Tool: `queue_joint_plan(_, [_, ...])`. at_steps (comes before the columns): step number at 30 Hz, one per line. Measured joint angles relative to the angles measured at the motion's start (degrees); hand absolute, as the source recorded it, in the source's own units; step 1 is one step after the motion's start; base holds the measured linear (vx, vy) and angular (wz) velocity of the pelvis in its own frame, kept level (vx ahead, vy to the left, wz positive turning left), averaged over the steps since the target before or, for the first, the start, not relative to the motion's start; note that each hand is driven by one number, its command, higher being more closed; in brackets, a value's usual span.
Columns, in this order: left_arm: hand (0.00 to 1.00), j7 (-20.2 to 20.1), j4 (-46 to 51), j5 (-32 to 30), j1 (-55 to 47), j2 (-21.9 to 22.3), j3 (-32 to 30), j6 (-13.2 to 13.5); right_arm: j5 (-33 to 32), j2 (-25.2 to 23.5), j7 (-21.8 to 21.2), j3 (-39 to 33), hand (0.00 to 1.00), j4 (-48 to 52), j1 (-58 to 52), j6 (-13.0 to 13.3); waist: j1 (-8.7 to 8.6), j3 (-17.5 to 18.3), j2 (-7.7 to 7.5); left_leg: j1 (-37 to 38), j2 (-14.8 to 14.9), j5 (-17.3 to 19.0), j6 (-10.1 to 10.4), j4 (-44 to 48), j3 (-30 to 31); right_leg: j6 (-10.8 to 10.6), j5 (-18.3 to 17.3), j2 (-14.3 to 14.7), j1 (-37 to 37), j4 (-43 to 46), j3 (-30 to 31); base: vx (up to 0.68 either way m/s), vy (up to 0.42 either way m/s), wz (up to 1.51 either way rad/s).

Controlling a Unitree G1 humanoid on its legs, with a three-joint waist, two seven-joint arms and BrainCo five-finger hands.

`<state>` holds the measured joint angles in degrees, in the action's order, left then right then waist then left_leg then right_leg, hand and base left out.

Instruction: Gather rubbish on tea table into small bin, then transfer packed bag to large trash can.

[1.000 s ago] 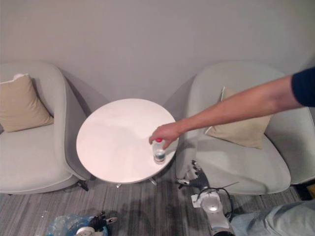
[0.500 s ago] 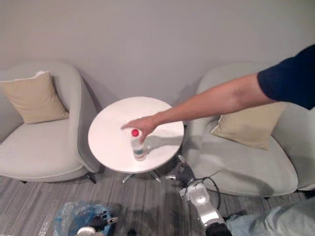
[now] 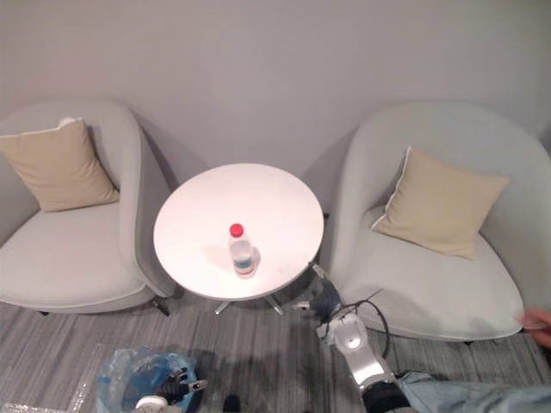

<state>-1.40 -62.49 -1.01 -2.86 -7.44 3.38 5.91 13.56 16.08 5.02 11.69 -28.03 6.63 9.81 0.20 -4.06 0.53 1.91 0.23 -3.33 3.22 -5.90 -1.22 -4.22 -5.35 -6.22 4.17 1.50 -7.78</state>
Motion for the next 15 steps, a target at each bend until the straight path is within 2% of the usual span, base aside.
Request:
queue_joint_plan(10, [0.0, 0.0, 0.0, 0.0, 0.4, -0.1, 0.3, 0.0, -0.1, -0.2, 0.4, 2.9, 0.0, -0.7, 4.0, -0.1, 0.09, -1.2, -0.13, 0.0, 0.0, 0.0, 0.0, -0.1, 0.3, 0.1, 0.0, 0.0, -0.3, 0.2, -0.1, -0.04, -0.004, 0.01])
queue_joint_plan(15, [0.0, 0.0, 0.0, 0.1, 1.0, -0.1, 0.6, 0.0, -0.3, -0.3, 0.5, 5.1, 0.0, -4.2, 9.0, -0.2, 0.34, -2.0, 0.01, -1.2, 0.0, -0.4, 0.2, 0.0, 1.7, 0.1, 0.0, 0.0, -0.5, 0.1, -1.5, 0.0, -0.016, 0.13])
